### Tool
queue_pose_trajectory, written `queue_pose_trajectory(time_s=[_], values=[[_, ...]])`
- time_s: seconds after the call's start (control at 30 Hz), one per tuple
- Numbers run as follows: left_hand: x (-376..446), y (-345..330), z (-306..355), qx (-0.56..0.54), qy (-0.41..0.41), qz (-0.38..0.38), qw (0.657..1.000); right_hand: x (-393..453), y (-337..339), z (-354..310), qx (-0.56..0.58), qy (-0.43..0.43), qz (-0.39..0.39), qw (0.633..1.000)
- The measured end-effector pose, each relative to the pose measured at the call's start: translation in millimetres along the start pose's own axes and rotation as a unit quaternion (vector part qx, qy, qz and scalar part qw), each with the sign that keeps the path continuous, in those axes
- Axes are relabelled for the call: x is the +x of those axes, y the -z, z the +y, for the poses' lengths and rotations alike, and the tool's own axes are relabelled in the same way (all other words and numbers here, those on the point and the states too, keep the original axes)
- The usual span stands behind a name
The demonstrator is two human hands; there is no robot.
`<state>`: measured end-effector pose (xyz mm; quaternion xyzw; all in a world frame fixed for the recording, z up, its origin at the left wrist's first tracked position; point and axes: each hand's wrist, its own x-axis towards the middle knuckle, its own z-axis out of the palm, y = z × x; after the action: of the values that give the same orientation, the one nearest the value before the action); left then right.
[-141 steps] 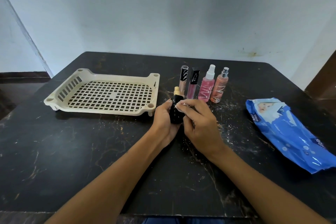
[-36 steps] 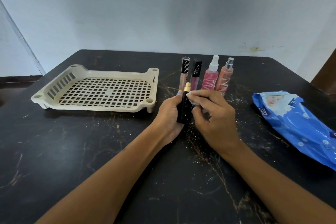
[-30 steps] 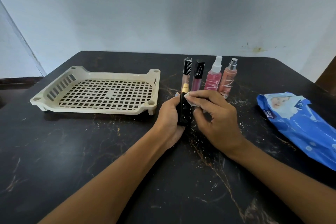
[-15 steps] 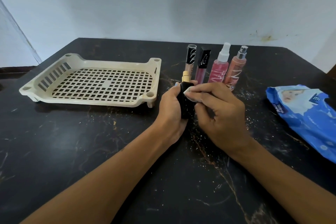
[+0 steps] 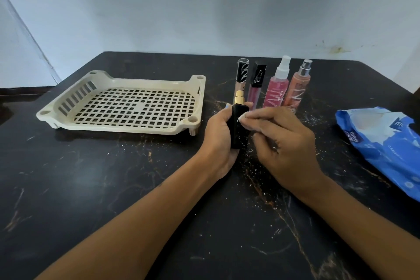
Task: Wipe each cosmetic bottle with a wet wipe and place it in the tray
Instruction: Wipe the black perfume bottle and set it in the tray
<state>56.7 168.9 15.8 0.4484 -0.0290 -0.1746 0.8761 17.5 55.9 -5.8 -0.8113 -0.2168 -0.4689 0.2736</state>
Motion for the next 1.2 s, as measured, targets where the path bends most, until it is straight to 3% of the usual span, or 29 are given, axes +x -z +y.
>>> queue_pose_trajectory(time_s=[0.2, 0.33, 0.47, 0.63, 0.8, 0.93, 1.07, 1.2], values=[[-0.1, 0.2, 0.3, 0.004, -0.002, -0.001, 1.000, 1.0, 3.7, 1.7, -0.005, -0.001, -0.010, 1.000], [1.1, 0.3, 1.2, 0.001, 0.010, 0.006, 1.000, -2.0, 3.8, -3.8, -0.001, 0.043, -0.033, 0.999], [-1.3, -2.1, 0.1, -0.007, 0.009, -0.010, 1.000, -0.2, 3.3, 0.9, -0.027, -0.007, -0.013, 1.000], [-0.1, 0.0, 1.0, -0.019, 0.030, -0.012, 0.999, -1.6, 2.0, -4.2, -0.017, 0.037, -0.034, 0.999], [-1.5, -1.3, -0.5, -0.026, 0.025, -0.012, 0.999, 1.4, -0.3, -1.9, -0.049, 0.013, -0.029, 0.998], [0.0, -0.5, 1.0, -0.019, 0.033, 0.000, 0.999, -0.7, -0.2, -4.9, -0.021, 0.052, -0.035, 0.998], [0.9, -0.3, 0.1, -0.017, 0.020, 0.006, 1.000, 1.5, 0.9, -0.6, -0.035, 0.010, -0.016, 0.999], [-0.3, -1.2, 1.3, -0.009, 0.034, 0.013, 0.999, -0.9, 2.0, -3.0, -0.010, 0.044, -0.037, 0.998]])
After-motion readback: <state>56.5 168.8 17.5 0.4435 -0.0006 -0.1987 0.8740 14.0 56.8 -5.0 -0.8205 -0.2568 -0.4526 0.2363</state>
